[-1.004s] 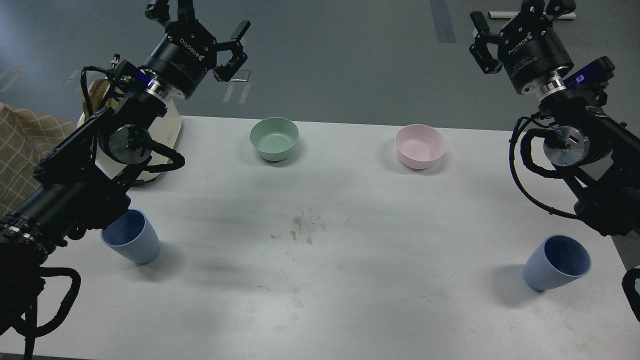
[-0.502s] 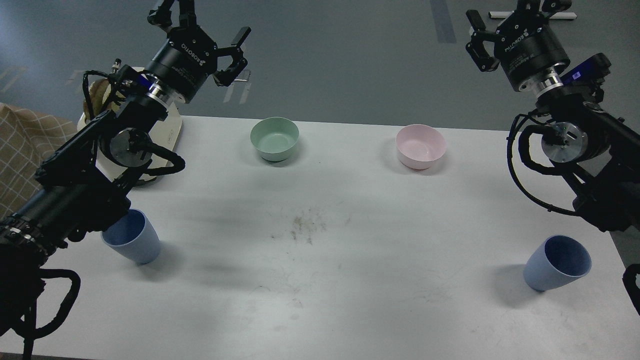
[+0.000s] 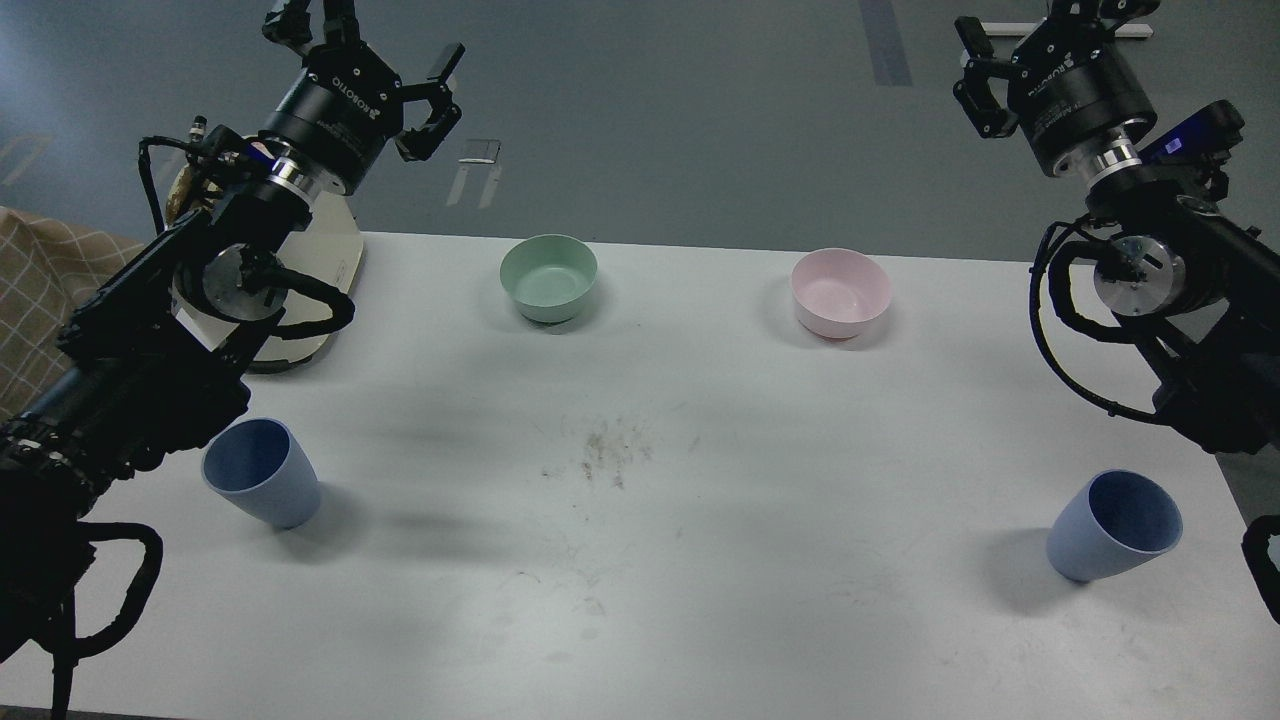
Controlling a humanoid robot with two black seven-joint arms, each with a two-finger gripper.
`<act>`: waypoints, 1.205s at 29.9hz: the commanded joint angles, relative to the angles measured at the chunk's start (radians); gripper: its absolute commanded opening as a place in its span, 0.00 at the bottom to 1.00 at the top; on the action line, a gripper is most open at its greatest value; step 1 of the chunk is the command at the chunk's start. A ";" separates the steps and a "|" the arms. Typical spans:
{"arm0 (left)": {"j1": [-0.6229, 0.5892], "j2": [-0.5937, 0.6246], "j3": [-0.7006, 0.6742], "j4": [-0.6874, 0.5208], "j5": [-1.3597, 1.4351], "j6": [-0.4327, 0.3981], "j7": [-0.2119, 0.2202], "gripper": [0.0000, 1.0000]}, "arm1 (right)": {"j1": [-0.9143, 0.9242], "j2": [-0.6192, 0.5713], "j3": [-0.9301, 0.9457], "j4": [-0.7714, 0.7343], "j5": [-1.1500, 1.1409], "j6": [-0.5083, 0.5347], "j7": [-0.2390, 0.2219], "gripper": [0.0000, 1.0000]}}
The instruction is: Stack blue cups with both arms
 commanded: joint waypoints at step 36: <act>0.002 0.003 0.019 0.004 0.028 0.000 -0.006 0.98 | 0.030 -0.041 -0.145 -0.103 0.004 0.083 0.000 1.00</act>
